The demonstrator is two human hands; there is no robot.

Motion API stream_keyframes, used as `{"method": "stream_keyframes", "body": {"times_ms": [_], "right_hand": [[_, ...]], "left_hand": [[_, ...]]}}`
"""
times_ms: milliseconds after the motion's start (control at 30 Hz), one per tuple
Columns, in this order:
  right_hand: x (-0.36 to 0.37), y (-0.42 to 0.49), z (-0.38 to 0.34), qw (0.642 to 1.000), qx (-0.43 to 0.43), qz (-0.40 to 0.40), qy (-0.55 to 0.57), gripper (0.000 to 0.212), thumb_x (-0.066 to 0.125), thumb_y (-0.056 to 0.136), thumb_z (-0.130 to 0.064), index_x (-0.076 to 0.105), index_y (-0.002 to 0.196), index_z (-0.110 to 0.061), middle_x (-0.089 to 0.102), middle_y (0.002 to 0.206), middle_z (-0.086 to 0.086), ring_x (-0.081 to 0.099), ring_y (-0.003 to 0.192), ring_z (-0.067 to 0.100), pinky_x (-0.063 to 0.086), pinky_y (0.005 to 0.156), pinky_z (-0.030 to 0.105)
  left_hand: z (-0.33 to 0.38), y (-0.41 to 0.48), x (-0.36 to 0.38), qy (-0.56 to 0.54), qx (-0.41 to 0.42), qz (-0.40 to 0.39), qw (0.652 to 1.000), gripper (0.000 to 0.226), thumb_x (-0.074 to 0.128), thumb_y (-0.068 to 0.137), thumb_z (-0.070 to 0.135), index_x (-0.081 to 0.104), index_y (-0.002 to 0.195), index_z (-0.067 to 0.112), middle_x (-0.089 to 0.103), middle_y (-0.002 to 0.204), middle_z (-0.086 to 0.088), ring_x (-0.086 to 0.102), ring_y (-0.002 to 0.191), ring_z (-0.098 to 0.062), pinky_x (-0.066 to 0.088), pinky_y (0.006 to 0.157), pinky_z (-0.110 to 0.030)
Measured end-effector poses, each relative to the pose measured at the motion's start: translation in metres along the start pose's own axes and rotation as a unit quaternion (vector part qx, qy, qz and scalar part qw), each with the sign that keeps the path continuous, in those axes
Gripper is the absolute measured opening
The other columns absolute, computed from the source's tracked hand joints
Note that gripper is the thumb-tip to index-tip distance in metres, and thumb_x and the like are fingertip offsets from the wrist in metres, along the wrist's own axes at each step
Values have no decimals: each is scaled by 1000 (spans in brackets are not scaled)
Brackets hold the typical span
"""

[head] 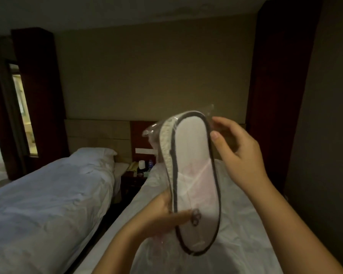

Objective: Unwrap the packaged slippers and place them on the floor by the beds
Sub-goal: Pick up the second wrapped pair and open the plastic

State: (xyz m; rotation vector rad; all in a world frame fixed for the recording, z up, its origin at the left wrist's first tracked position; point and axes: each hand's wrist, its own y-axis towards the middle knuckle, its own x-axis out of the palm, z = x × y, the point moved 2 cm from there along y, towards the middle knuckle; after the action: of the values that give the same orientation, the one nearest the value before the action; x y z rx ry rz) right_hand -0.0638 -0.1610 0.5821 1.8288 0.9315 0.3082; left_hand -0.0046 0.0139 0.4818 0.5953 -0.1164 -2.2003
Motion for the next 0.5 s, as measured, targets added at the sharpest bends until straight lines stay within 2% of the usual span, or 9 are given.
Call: {"method": "stream_keyframes", "body": {"times_ms": [67,133,200,267,367,500], "right_hand": [[1,5,-1,999,11,12,29,26,56,95,-25,64,119,-19,68,109,-6,64,99,4,55,83,26],[2,10,-1,997,33,25,64,21,57,95,-20,66,114,-22,70,100,-7,67,94,10,57,81,33],[3,15,1,990,70,30,116,20,60,92,-15,67,108,-26,71,87,-5,69,86,13,59,75,31],[4,19,3,980,101,20,170,20,63,90,-14,68,105,-26,73,86,-4,70,82,10,57,68,21],[4,22,3,968,123,12,218,19,66,88,-13,71,100,-27,75,85,-8,71,80,7,54,65,16],[5,25,5,952,148,-10,268,18,64,89,-12,75,92,-26,76,87,-11,70,75,3,53,62,15]], "left_hand": [[1,-1,3,21,8,-11,1000,51,73,72,40,47,107,67,57,108,47,50,105,25,40,84,0],[-1,0,2,10,9,-5,1000,54,72,67,44,47,113,56,58,116,34,53,109,19,43,90,-6],[-1,1,0,-1,15,-6,1000,62,72,62,47,49,118,42,59,119,25,56,109,14,45,87,-8],[-1,2,-3,-8,17,-7,1000,65,73,60,46,50,120,35,61,117,22,59,108,12,45,86,-8],[-2,1,-7,2,21,-2,1000,59,73,60,45,52,115,39,63,111,28,59,107,13,45,85,-6],[-6,1,-11,-35,18,-8,999,64,78,64,37,47,121,36,68,109,32,60,108,10,47,82,-7]]}}
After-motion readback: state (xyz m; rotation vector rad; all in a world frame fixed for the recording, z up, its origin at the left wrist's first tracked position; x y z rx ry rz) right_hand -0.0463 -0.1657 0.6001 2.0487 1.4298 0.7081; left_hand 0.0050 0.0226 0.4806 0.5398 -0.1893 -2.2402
